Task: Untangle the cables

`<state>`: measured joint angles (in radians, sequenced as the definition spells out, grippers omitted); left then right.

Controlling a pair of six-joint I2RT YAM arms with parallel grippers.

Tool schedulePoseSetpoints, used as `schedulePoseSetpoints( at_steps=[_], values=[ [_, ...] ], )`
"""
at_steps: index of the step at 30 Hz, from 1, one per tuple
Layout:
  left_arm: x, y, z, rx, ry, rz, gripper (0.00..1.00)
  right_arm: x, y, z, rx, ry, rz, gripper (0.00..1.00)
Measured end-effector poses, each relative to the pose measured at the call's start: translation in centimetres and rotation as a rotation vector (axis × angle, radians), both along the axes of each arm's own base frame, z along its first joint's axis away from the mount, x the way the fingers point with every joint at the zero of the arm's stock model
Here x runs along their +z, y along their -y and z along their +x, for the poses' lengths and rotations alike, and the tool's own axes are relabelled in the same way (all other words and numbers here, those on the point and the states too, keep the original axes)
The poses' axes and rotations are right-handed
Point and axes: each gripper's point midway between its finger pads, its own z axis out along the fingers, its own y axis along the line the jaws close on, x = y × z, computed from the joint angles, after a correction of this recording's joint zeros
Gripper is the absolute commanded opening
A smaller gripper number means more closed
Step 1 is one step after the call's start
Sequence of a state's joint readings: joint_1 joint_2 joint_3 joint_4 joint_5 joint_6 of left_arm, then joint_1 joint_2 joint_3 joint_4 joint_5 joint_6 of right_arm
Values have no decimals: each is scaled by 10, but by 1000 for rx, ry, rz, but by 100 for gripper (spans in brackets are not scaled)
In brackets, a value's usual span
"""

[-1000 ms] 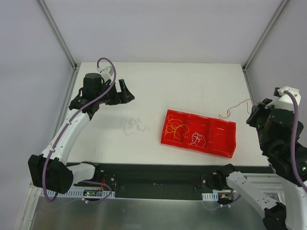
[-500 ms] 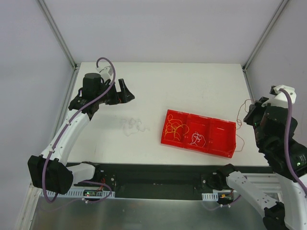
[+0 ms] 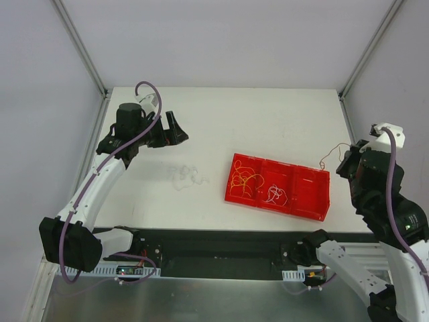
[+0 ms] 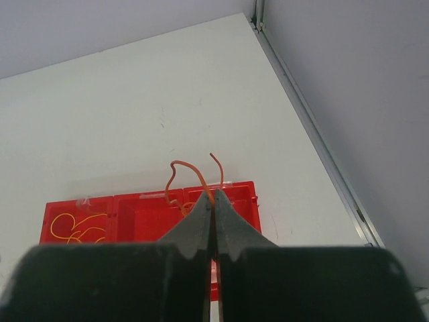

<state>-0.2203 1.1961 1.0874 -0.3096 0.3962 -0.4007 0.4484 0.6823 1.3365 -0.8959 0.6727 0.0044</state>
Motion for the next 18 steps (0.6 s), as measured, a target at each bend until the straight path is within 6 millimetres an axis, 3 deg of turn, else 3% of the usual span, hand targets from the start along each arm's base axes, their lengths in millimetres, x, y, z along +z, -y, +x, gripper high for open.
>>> schedulePoseSetpoints(
  at_steps=[3,6,12,18],
  values=[
    [-1,0,0,0,-2,0,94,-4,-2,3,-4,-5,7,0],
    [-1,0,0,0,-2,0,98,-22,-5,9,-21,-33,27,0],
    [-2,-1,0,4,-4,4,99,-117,-4,20,-142,-273,82,1],
    [-3,-1,0,7,-4,5,99,-210,-7,27,-228,-530,306,1]
  ],
)
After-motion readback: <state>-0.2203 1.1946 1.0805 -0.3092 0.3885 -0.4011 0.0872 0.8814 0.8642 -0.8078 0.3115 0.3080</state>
